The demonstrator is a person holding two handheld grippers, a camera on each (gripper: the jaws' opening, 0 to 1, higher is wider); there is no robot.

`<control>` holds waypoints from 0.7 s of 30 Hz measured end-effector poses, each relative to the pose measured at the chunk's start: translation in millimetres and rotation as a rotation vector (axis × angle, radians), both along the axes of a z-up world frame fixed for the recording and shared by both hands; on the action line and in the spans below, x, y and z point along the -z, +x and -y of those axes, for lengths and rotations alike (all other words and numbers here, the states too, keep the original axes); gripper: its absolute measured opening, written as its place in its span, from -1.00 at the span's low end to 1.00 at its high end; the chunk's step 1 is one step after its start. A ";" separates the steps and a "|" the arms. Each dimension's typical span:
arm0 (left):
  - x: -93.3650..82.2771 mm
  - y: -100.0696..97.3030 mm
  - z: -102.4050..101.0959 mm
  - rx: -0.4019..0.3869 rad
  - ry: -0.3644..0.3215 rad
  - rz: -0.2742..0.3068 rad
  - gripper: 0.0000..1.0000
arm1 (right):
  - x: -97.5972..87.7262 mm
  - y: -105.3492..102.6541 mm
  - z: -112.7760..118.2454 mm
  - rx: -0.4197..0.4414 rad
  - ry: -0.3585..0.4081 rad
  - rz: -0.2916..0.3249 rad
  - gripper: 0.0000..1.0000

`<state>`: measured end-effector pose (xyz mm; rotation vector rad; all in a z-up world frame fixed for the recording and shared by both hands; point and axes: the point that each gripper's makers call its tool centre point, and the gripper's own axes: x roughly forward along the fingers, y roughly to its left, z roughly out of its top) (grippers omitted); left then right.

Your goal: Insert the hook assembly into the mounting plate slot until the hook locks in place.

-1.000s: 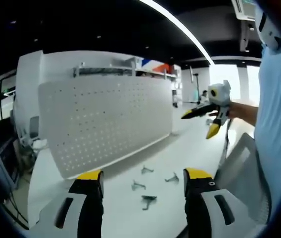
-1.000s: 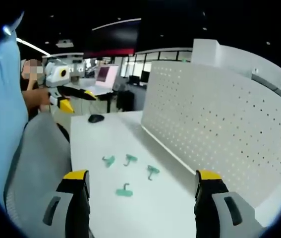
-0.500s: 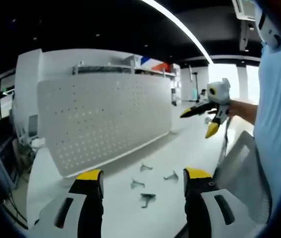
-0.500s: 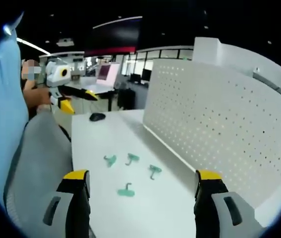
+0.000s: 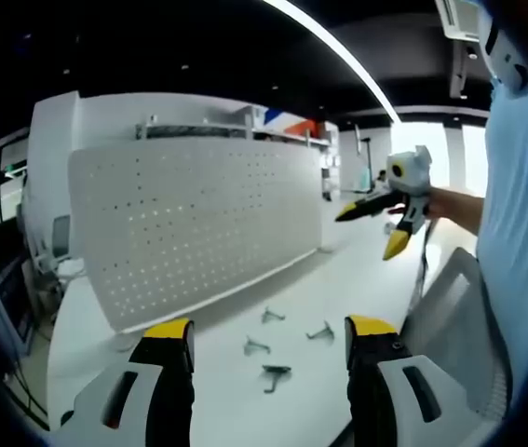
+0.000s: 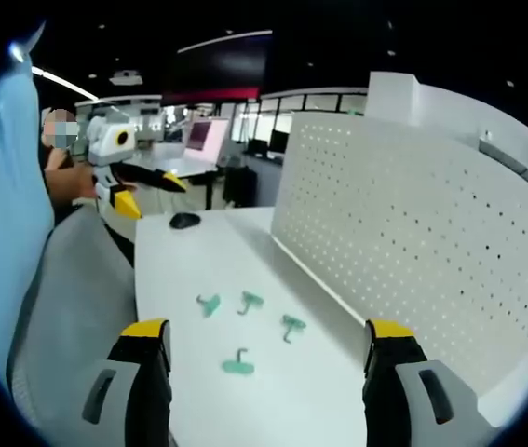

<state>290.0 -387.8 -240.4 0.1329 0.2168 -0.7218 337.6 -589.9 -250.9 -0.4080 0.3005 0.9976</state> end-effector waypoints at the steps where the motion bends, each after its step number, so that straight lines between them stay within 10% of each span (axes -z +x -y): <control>1: 0.7 -0.3 0.0 0.001 0.002 -0.001 0.34 | 0.5 0.4 -1.5 -0.003 0.000 -0.001 0.72; 21: 6.6 -5.2 3.8 -0.008 -0.018 0.007 0.33 | 3.7 -2.0 -53.8 -0.109 -0.030 -0.027 0.53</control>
